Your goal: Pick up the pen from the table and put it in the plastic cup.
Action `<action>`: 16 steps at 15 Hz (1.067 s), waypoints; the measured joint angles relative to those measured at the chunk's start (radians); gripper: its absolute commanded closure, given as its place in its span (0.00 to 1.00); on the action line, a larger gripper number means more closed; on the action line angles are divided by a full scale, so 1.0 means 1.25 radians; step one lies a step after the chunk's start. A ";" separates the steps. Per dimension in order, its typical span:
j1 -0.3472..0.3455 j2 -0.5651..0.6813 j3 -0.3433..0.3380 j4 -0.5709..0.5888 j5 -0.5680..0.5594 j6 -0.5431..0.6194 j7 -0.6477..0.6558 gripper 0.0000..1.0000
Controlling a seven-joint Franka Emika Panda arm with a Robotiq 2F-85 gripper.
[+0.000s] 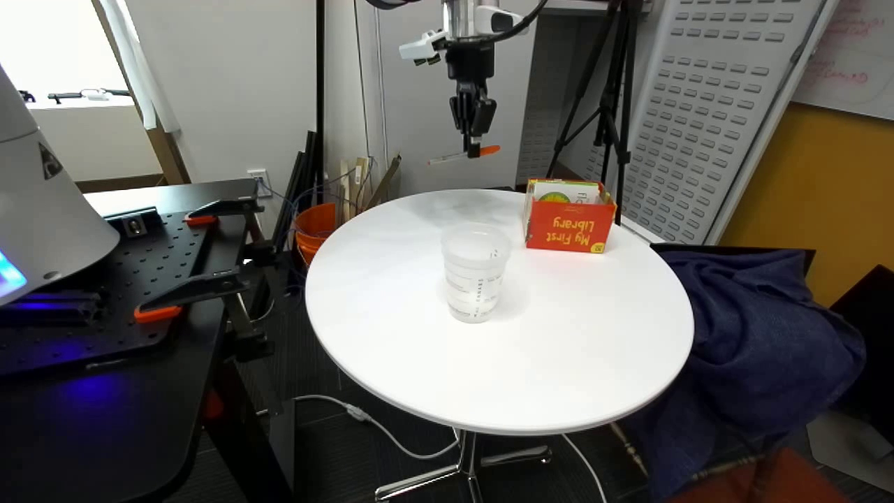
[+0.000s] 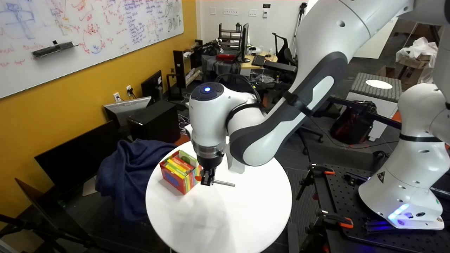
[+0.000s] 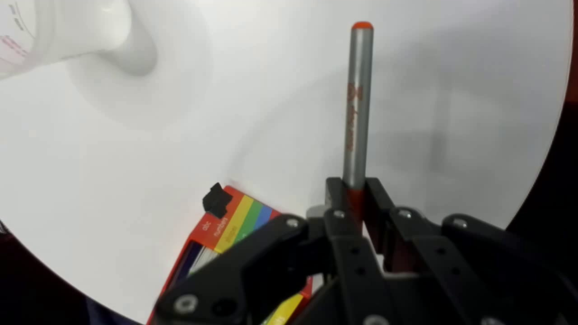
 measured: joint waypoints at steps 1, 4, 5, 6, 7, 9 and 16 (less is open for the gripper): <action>-0.005 -0.008 -0.002 -0.009 0.000 0.000 0.000 0.96; -0.025 -0.033 -0.009 -0.037 0.000 0.002 0.000 0.96; -0.034 -0.041 -0.011 -0.046 0.000 0.002 0.000 0.96; -0.044 -0.050 -0.014 -0.054 0.000 0.002 0.000 0.96; -0.055 -0.058 -0.016 -0.062 0.000 0.002 0.000 0.96; -0.080 -0.074 -0.017 -0.076 0.000 0.003 -0.002 0.96; -0.159 -0.114 -0.019 -0.099 0.000 0.006 -0.022 0.96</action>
